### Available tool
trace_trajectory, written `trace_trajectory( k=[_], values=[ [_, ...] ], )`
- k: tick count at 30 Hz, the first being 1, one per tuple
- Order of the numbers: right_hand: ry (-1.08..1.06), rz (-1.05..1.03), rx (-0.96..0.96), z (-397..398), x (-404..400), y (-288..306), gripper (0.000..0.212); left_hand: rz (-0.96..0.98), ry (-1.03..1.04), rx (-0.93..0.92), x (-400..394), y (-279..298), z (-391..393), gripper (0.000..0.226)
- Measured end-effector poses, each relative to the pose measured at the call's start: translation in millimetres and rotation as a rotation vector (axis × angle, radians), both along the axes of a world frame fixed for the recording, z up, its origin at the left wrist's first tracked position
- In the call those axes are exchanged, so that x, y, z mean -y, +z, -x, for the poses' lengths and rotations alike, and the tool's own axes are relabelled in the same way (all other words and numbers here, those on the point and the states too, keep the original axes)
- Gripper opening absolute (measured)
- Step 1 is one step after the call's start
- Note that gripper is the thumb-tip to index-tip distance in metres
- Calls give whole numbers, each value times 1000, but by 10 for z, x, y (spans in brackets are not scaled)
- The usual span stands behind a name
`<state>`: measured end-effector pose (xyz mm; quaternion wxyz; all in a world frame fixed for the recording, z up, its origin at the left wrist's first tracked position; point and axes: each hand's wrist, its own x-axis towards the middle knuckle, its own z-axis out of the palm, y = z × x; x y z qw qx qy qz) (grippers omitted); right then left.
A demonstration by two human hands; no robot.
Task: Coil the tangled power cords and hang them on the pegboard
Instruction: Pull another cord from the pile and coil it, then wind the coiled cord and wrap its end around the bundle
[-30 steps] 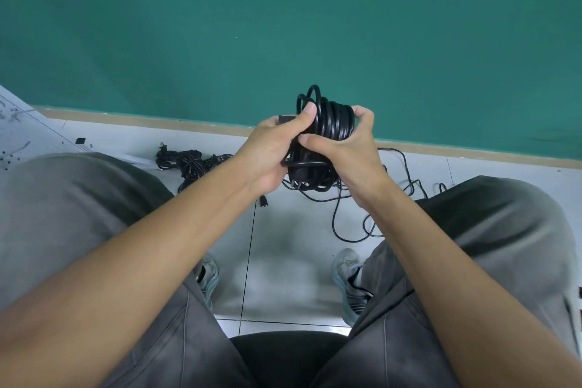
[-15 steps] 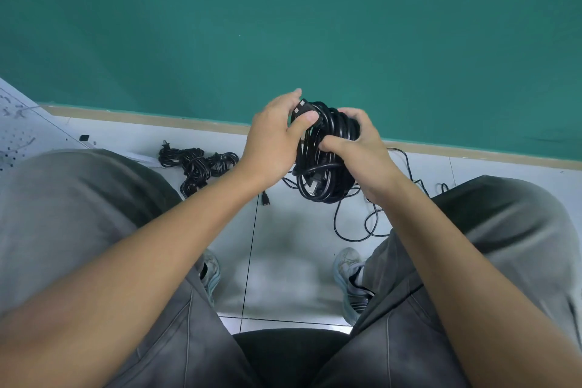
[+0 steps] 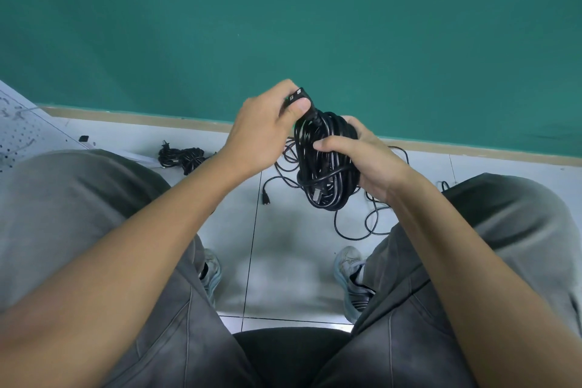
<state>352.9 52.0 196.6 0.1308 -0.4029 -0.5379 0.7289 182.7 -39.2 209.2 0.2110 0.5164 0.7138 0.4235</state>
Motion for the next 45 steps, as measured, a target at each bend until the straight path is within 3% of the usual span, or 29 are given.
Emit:
trace_trajectory(
  k=[5,11,17,18,21,25,28,35,39,45],
  values=[
    [150,100,-16,4,-45,37,44,21,52,416,-3,25,86,20],
    [236,88,-10,-62,-68,46,32,71,29,699,-25,28,5,29],
    [166,95,4,72,-178,-13,63,205,-118,946,-53,-42,-16,53],
    [175,94,-1,101,-215,-23,64,218,-130,962,-62,-44,-6,54],
    [286,31,26,200,-328,-53,32,246,-86,988,-101,-108,55,59],
    [322,-53,164,331,-466,-197,41,254,23,946,-154,-325,181,66],
    [343,-126,264,438,-585,-276,38,246,182,920,-176,-488,289,58],
    [395,-306,389,742,-810,-671,29,166,563,1043,-211,-1024,552,49],
    [499,-437,461,870,-893,-1014,37,130,804,1104,-109,-1528,719,36],
    [621,-592,587,974,-1028,-1562,44,191,1028,1083,181,-2375,971,38]
  ],
)
